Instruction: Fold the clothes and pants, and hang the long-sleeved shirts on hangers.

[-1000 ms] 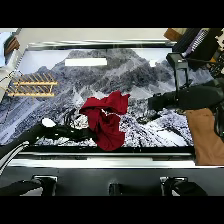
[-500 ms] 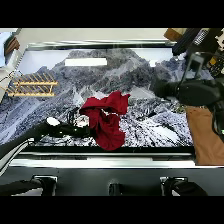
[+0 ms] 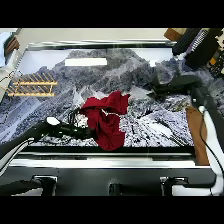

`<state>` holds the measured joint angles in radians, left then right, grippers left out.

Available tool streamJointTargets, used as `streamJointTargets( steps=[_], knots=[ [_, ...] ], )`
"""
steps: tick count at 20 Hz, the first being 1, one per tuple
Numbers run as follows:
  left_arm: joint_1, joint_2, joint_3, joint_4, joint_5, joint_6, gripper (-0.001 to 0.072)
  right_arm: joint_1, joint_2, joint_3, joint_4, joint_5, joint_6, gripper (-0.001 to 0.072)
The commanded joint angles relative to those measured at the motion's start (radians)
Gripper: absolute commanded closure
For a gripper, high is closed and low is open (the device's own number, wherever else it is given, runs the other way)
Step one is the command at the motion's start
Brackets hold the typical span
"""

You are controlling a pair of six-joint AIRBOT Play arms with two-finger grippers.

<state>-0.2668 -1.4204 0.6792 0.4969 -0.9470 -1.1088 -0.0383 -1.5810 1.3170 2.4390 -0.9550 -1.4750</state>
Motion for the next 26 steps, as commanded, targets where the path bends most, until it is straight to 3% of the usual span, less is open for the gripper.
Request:
streamJointTargets(
  steps=[1, 10, 18, 21, 22, 24, 26],
  knots=[
    [0.000, 0.000, 0.001, 0.000, -0.014, -0.018, 0.0693, 0.002, -0.172, 0.001, 0.209, 0.043, -0.197, 0.0217],
    [0.000, 0.000, 0.001, 0.000, -0.011, -0.025, 0.0693, 0.123, -0.263, 0.001, 0.257, 0.239, -0.216, 0.0235],
    [0.000, -0.001, 0.001, 0.000, -0.002, -0.025, 0.0693, 0.192, -0.293, 0.010, 0.276, 0.332, -0.211, 0.0241],
    [0.000, -0.001, 0.001, 0.000, -0.002, -0.025, 0.0693, 0.200, -0.314, 0.026, 0.282, 0.354, -0.204, 0.0384],
    [0.001, -0.001, 0.001, 0.000, -0.002, -0.025, 0.0693, 0.198, -0.315, 0.032, 0.279, 0.358, -0.206, 0.0515],
    [0.017, -0.001, 0.001, 0.000, -0.002, -0.026, 0.0693, 0.198, -0.314, 0.052, 0.278, 0.375, -0.223, 0.0682],
    [0.063, 0.003, 0.001, 0.000, -0.002, -0.028, 0.0694, 0.198, -0.307, 0.082, 0.272, 0.370, -0.248, 0.0681]
  ],
)
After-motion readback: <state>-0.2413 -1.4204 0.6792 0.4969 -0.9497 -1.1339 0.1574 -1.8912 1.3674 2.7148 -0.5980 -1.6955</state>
